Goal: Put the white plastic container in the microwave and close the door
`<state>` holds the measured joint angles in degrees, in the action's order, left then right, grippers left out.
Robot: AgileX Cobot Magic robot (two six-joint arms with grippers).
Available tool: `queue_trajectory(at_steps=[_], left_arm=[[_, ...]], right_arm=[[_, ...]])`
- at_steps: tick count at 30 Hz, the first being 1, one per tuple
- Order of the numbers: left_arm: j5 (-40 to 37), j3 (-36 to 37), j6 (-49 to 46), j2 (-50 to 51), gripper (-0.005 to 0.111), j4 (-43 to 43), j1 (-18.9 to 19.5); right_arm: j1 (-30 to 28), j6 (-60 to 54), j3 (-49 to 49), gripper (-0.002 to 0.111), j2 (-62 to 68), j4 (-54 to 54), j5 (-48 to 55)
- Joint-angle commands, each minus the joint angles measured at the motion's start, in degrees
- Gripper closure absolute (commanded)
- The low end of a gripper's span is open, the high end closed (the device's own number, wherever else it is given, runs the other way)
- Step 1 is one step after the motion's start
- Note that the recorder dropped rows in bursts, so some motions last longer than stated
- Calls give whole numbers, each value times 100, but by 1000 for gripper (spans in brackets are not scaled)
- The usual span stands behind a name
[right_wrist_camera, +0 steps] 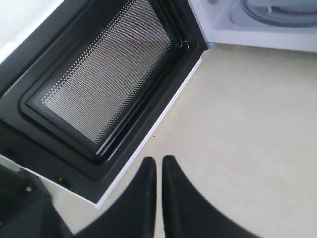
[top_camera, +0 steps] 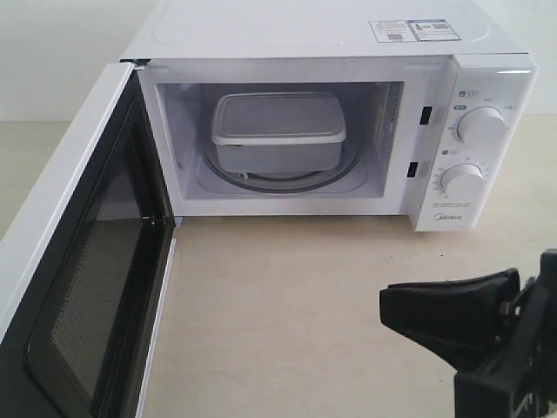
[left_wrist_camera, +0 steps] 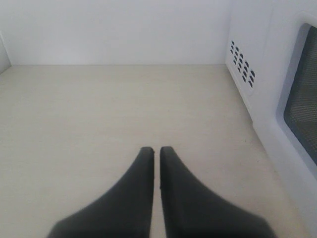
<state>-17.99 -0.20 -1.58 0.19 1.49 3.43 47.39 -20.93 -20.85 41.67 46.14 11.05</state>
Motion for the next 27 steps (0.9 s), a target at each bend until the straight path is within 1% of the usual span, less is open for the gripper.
queue_trajectory(at_steps=[1, 5, 8, 15, 18, 21, 27], left_arm=[[-4, 20, 70, -19, 102, 17, 29], [-4, 20, 70, -19, 102, 17, 29], [-4, 20, 70, -19, 102, 17, 29], [-4, 20, 70, -19, 102, 17, 29], [-4, 20, 70, -19, 102, 17, 29], [-4, 20, 70, -19, 102, 17, 29], [-4, 20, 70, -19, 102, 17, 29]], right_arm=[[-506, -499, 22, 108, -387, -483, -139], [-1567, -777, 22, 108, -1055, -567, -139], [-2226, -995, 22, 108, -1758, -632, 43], [-3563, -1006, 22, 108, -3077, -1035, 547], [-3989, -1006, 22, 108, -3479, -1090, 724], [-4293, -1006, 22, 108, -3793, -1153, 1025], [-4454, -1006, 22, 108, -4167, -1807, 2079]])
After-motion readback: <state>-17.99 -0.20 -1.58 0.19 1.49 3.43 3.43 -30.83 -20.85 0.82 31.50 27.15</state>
